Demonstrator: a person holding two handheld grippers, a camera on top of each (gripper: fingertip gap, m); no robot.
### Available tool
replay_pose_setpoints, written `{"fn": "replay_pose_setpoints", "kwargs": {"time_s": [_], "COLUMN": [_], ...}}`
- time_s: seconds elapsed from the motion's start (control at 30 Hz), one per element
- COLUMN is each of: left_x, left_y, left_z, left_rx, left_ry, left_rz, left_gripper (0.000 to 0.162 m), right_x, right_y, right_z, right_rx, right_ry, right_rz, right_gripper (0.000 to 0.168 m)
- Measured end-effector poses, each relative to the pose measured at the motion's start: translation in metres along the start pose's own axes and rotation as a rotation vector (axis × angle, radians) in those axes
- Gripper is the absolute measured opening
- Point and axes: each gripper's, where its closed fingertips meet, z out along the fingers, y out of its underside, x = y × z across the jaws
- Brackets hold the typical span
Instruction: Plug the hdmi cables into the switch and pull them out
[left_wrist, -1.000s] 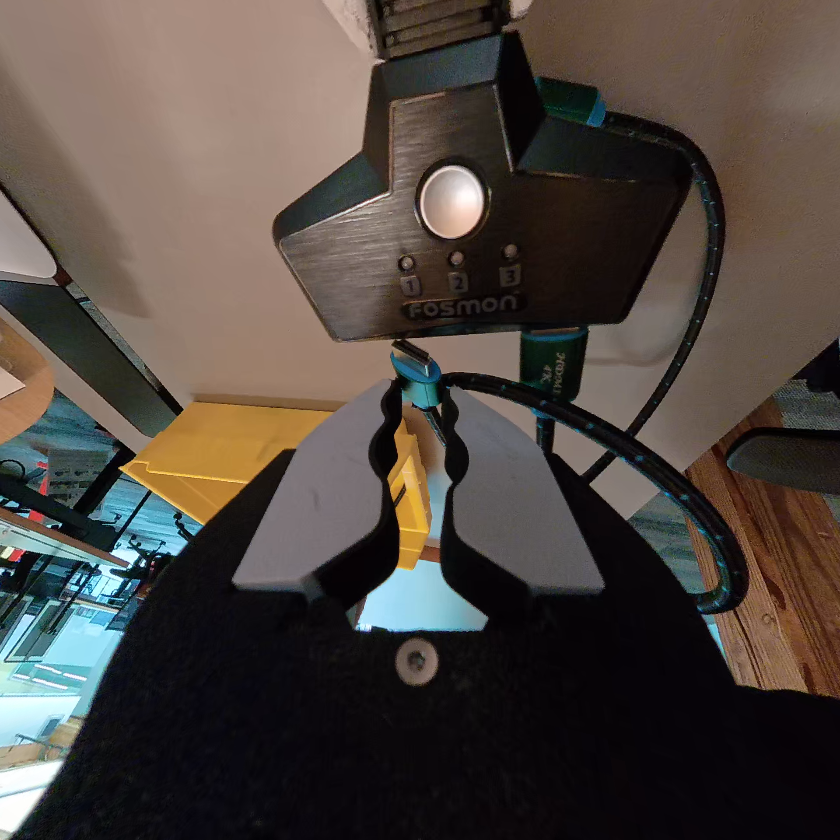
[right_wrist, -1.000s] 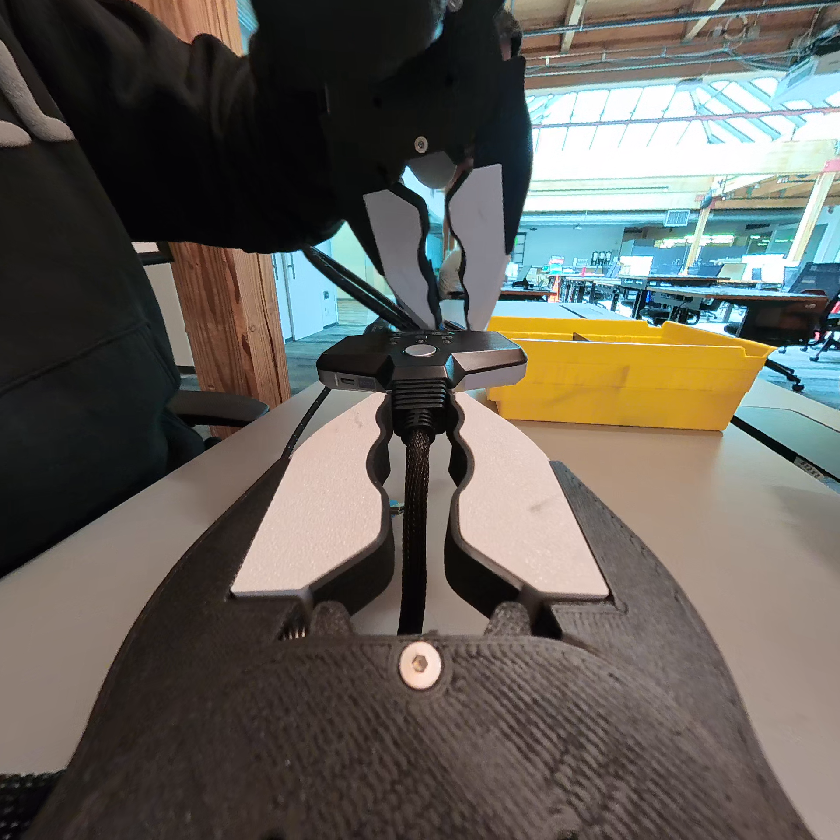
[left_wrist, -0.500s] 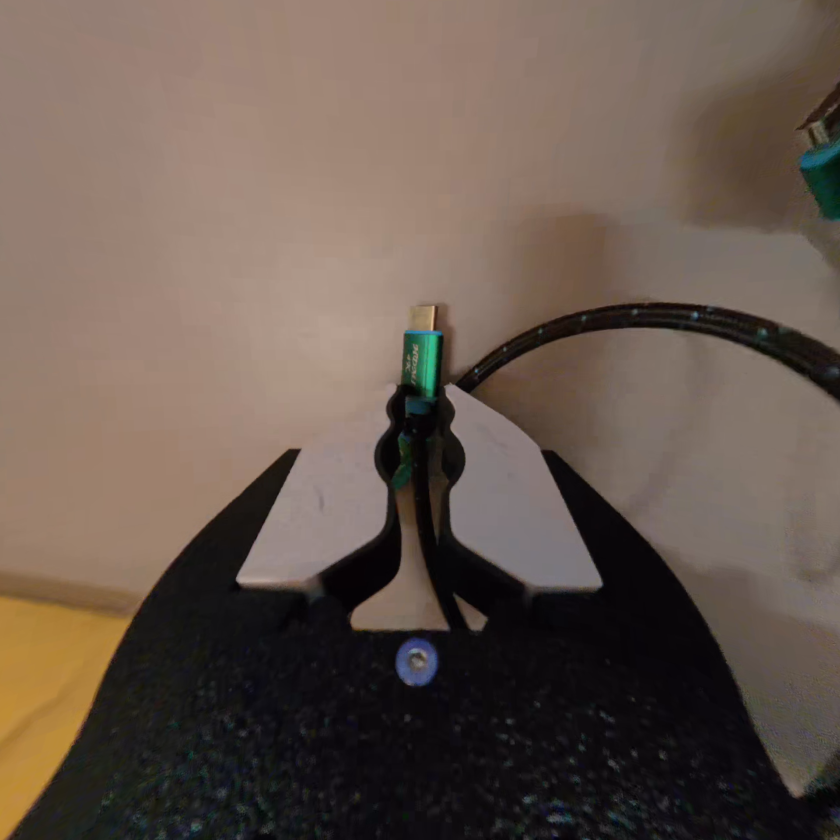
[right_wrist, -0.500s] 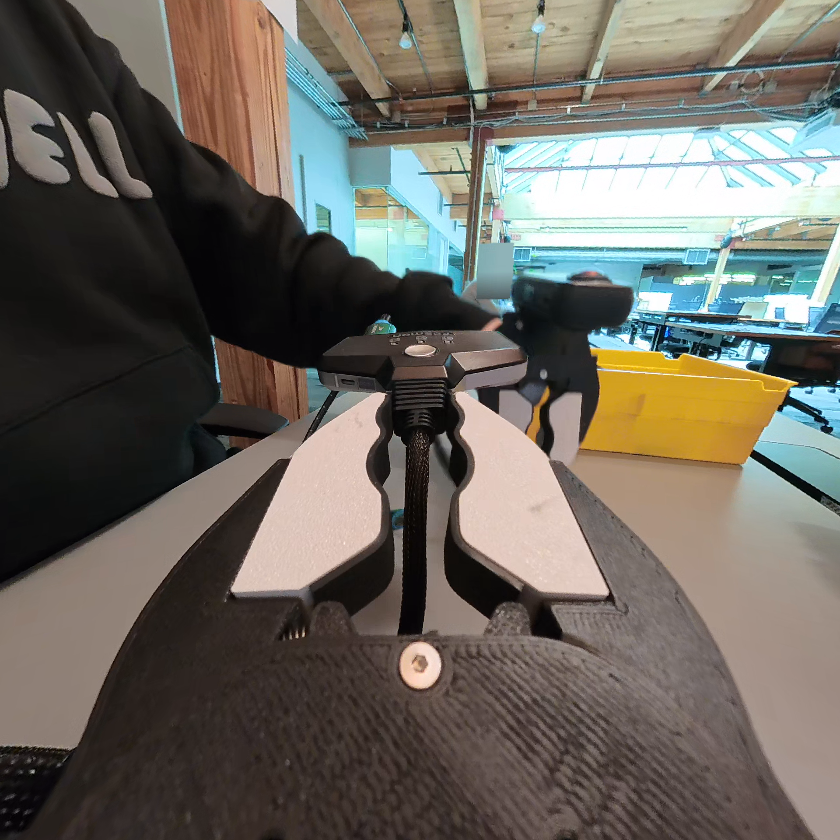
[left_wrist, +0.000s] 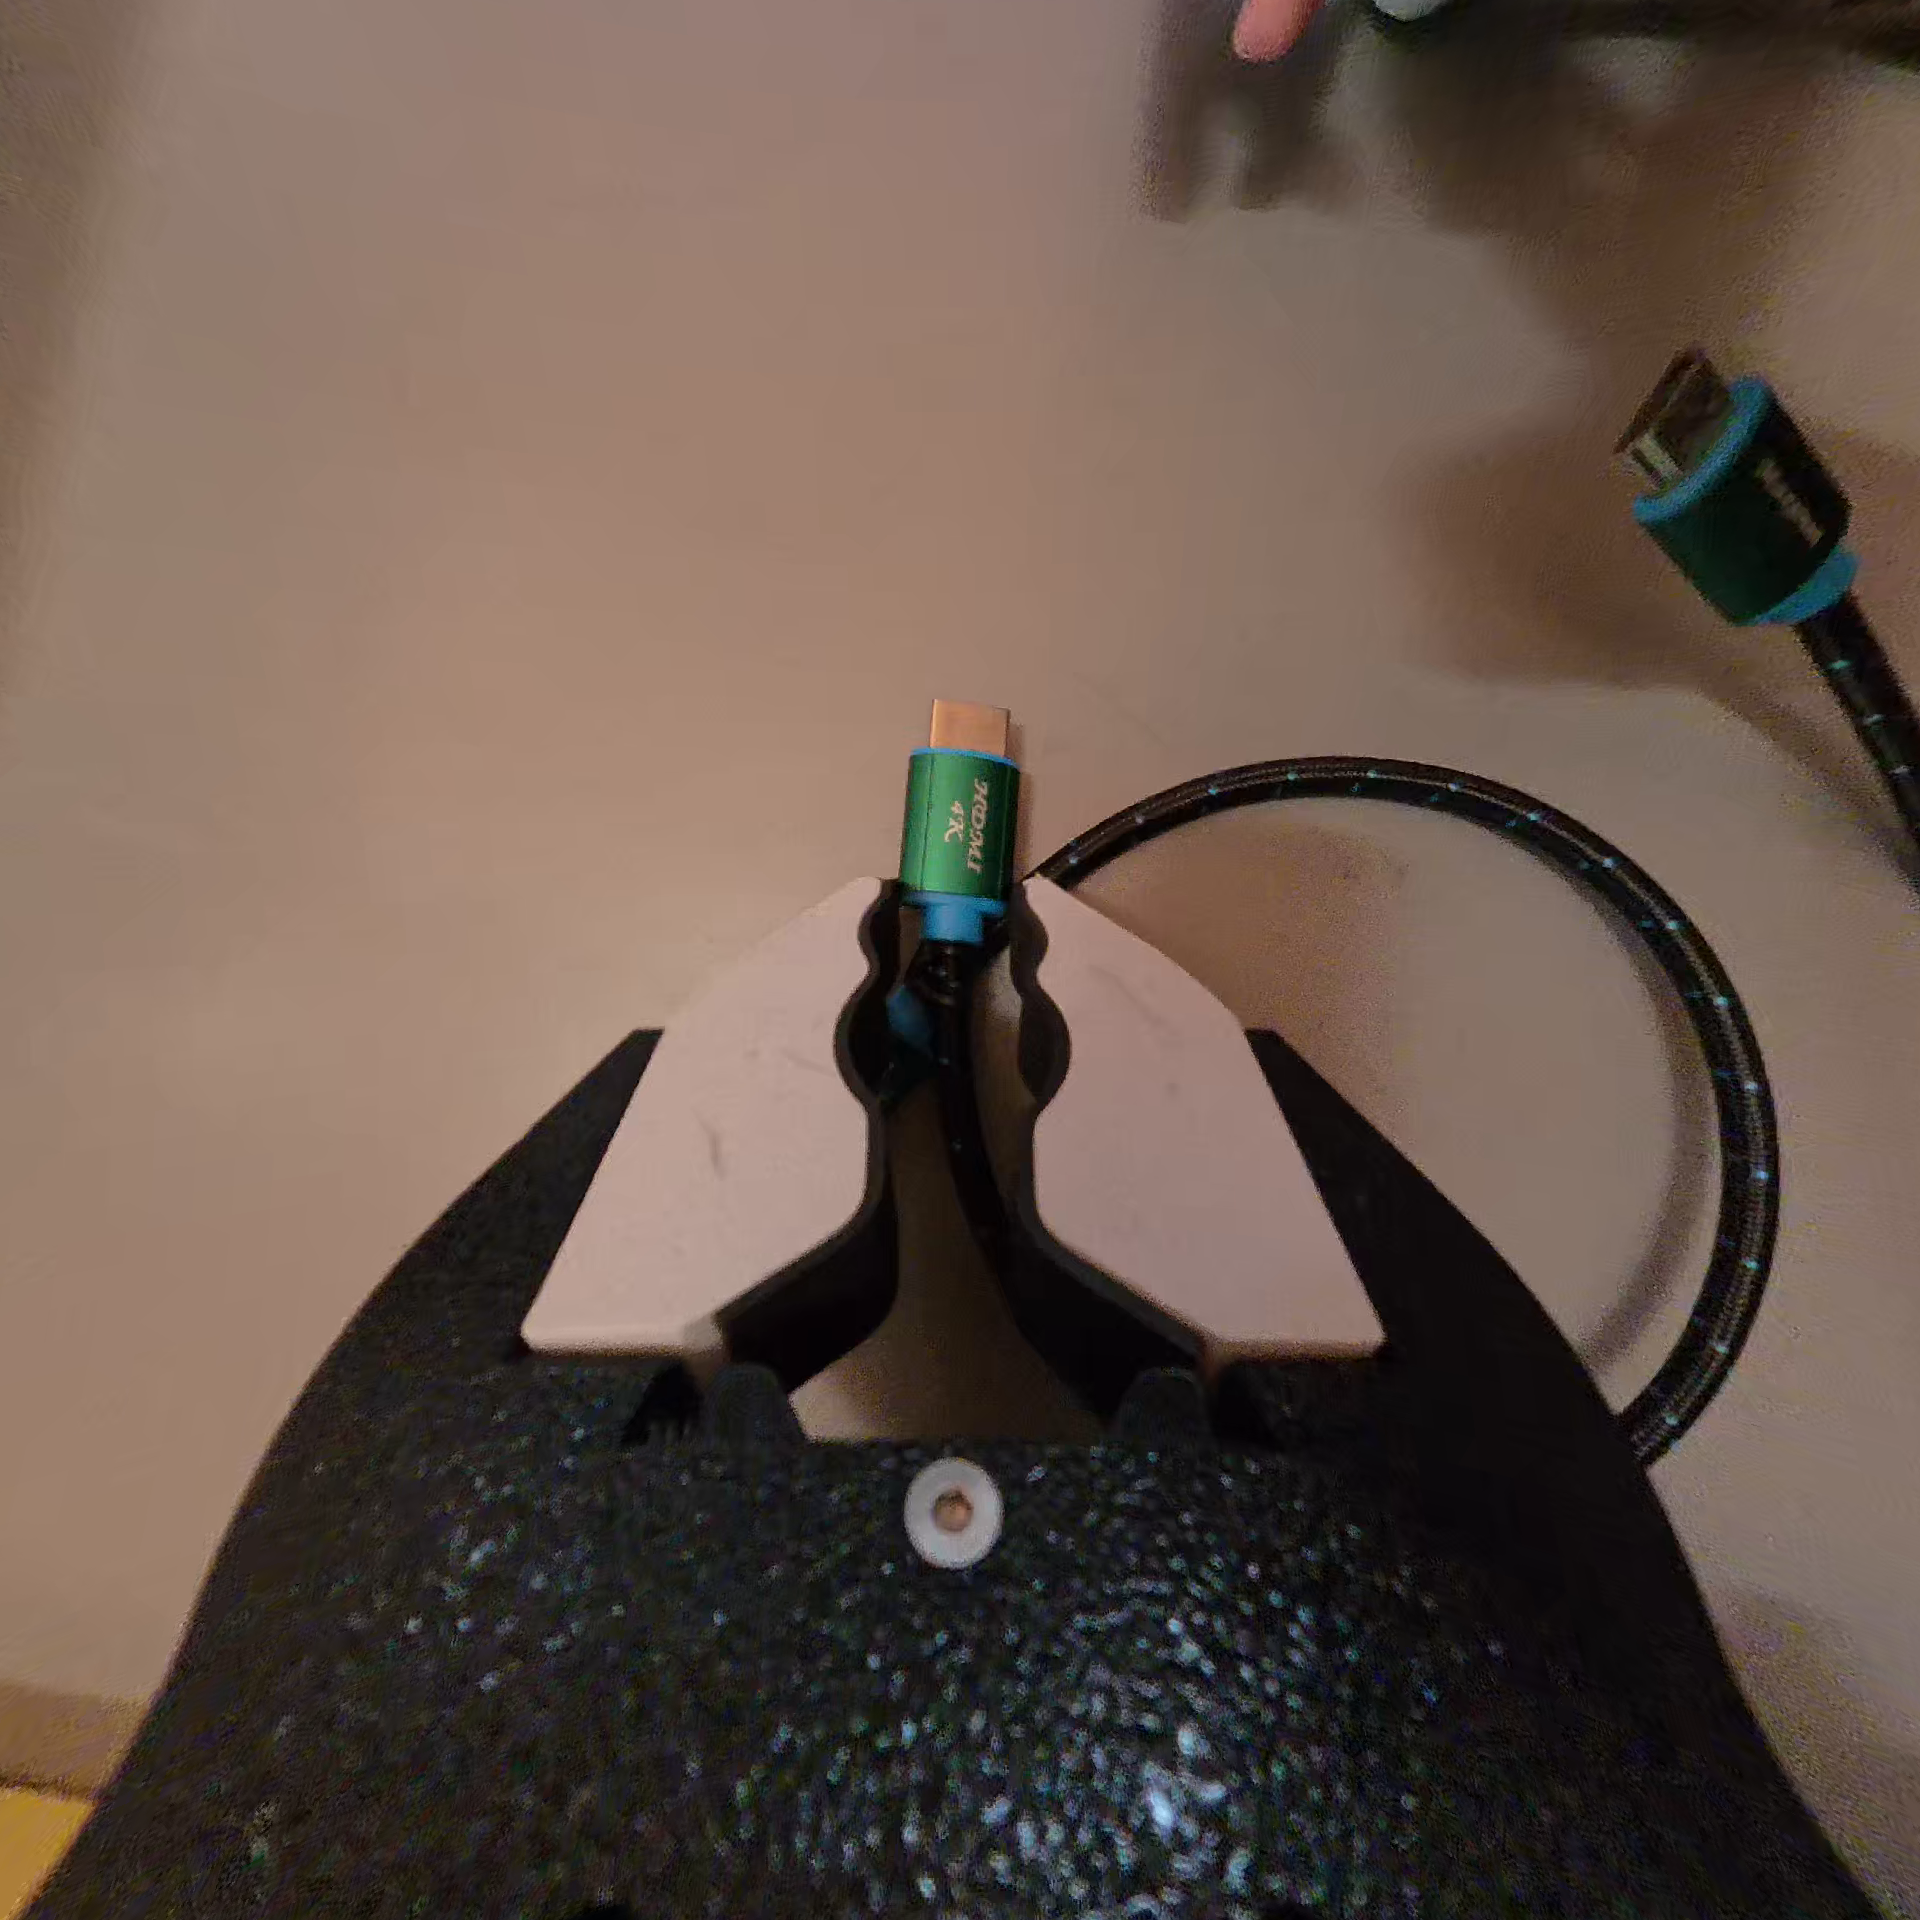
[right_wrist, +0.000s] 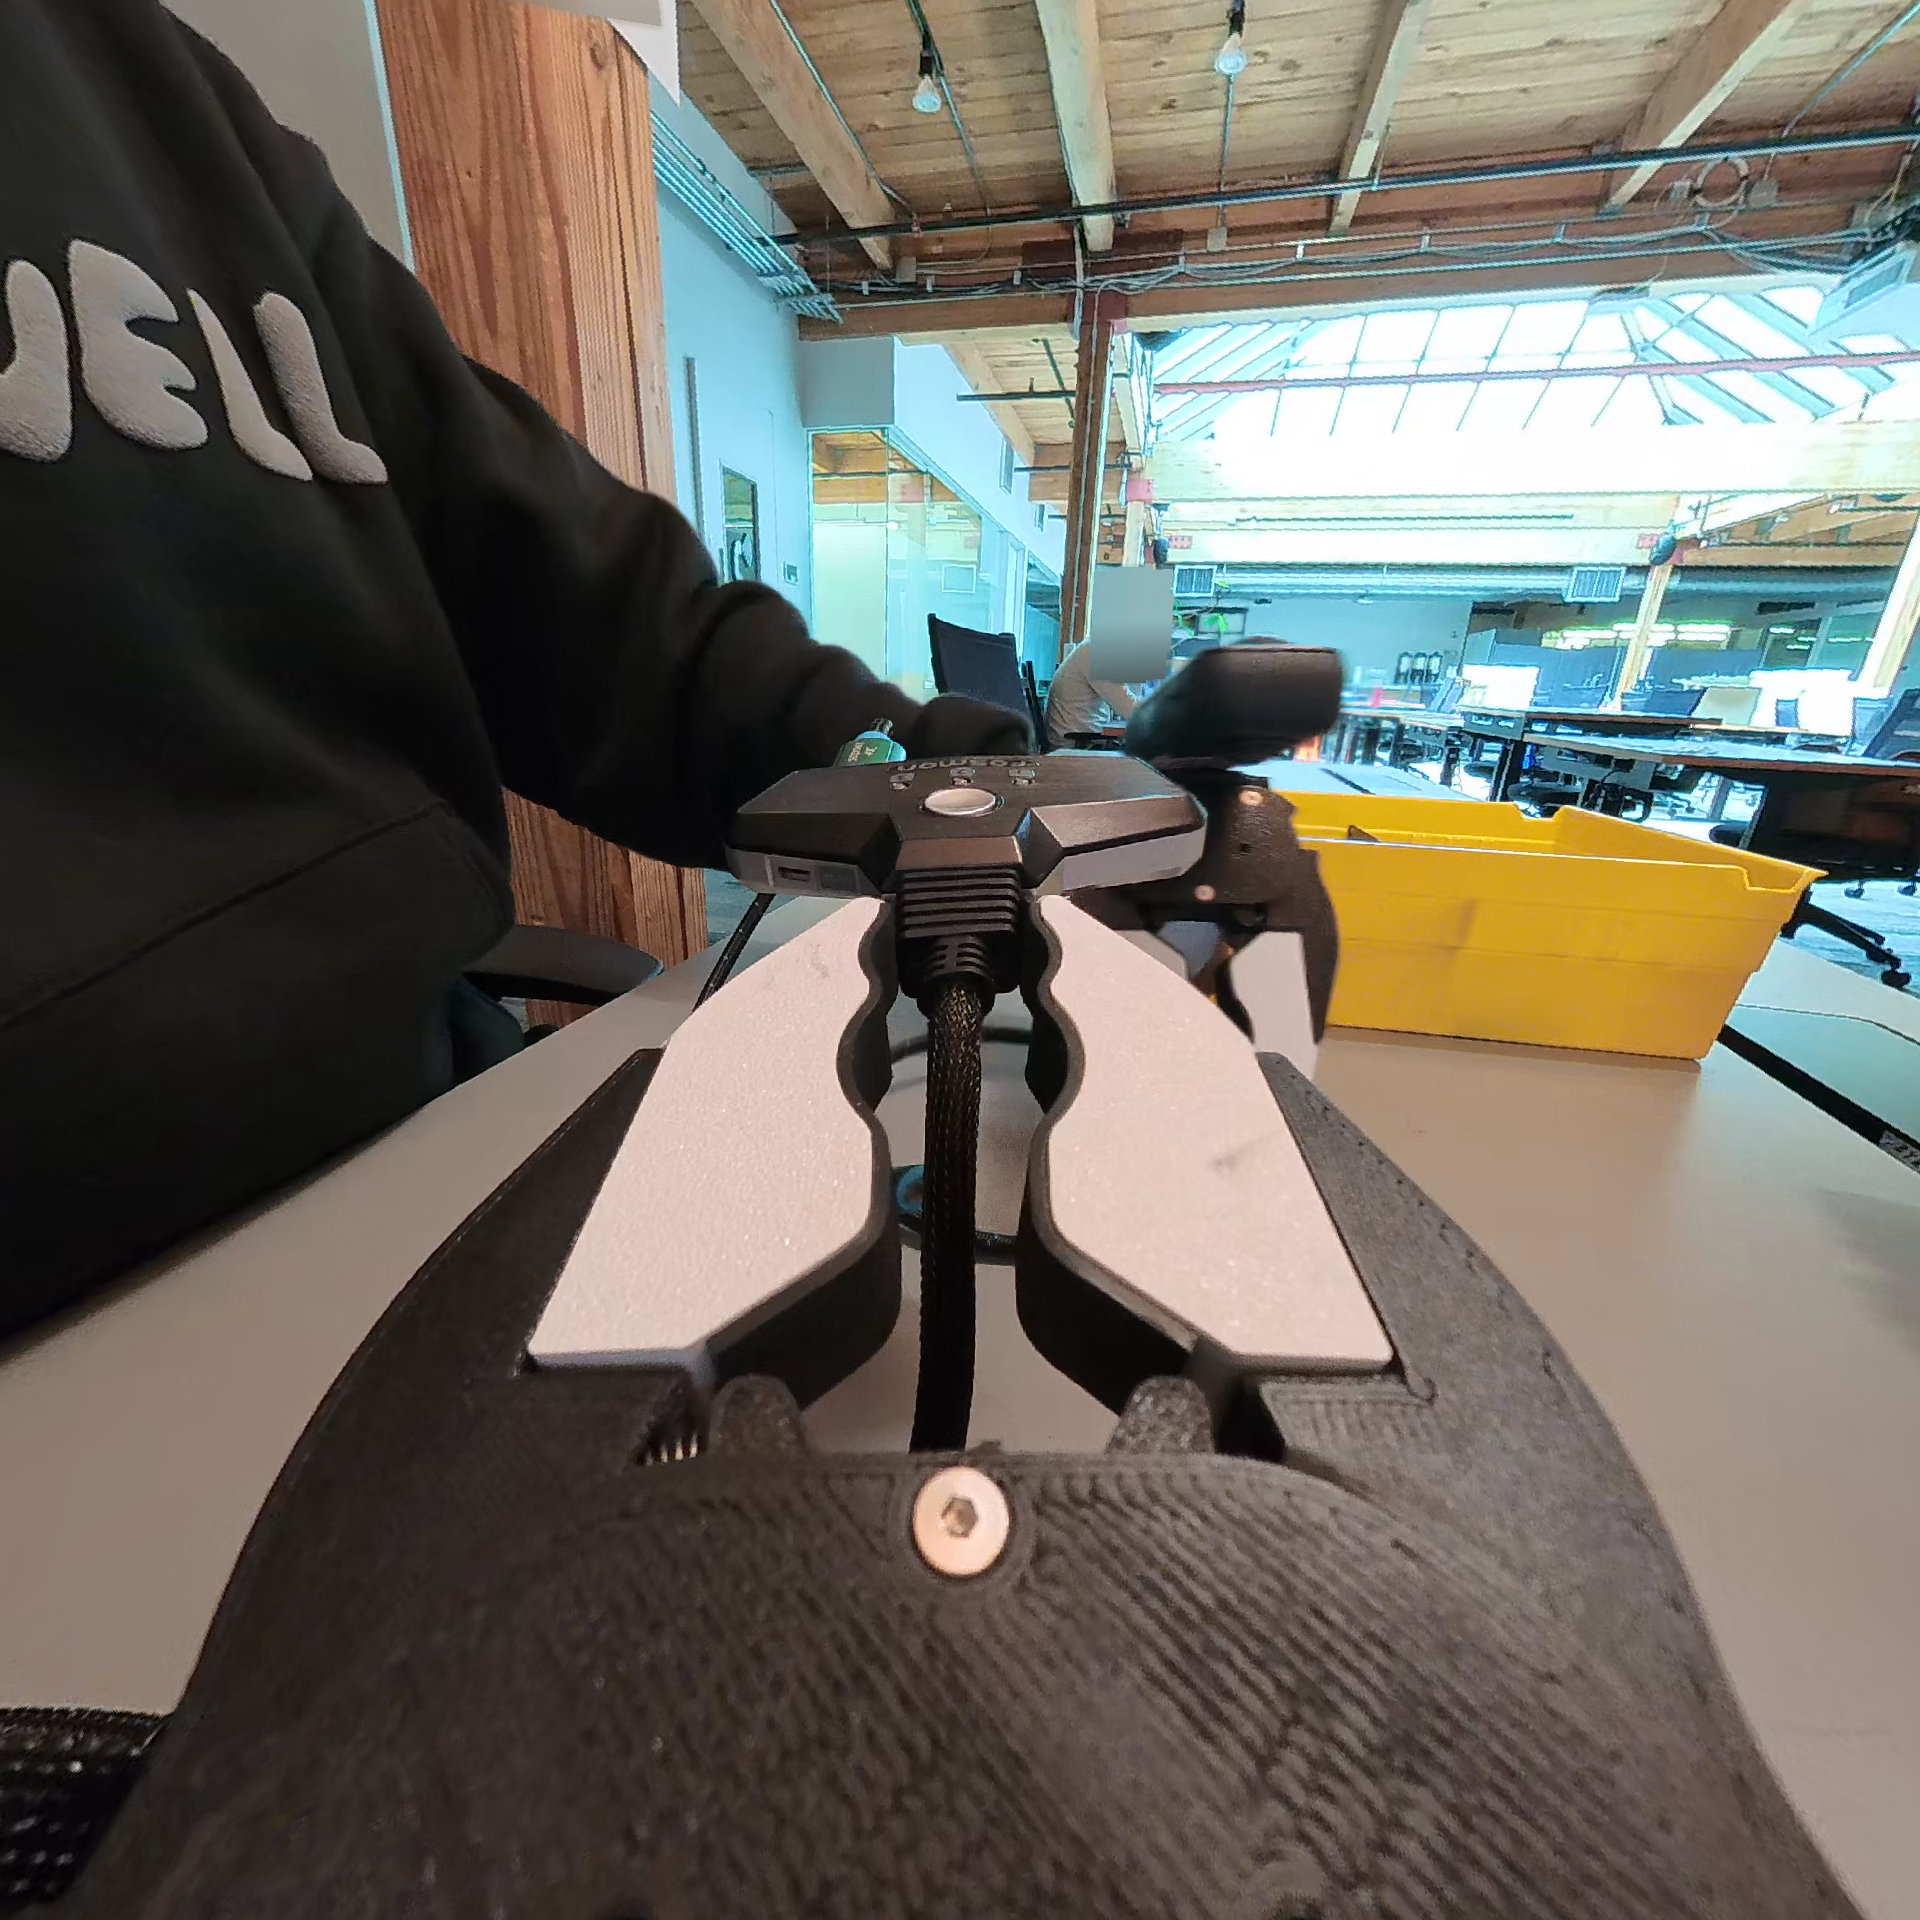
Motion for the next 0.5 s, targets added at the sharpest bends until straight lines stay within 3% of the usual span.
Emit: {"fn": "replay_pose_setpoints", "kwargs": {"time_s": [0.27,0.5], "left_x": [-0.0006,-0.0061], "left_y": [0.0003,0.0046], "left_z": [-0.0024,-0.0089], "left_rx": [0.121,-0.027], "left_ry": [-0.202,-0.244], "left_rz": [0.037,0.023], "left_gripper": [0.019,0.019], "right_x": [0.0005,0.0010], "right_y": [0.0001,-0.0032], "right_z": [-0.0001,-0.0029], "right_rx": [-0.001,0.026], "right_ry": [0.000,0.003], "right_rz": [0.004,0.006], "right_gripper": [0.022,0.022]}}
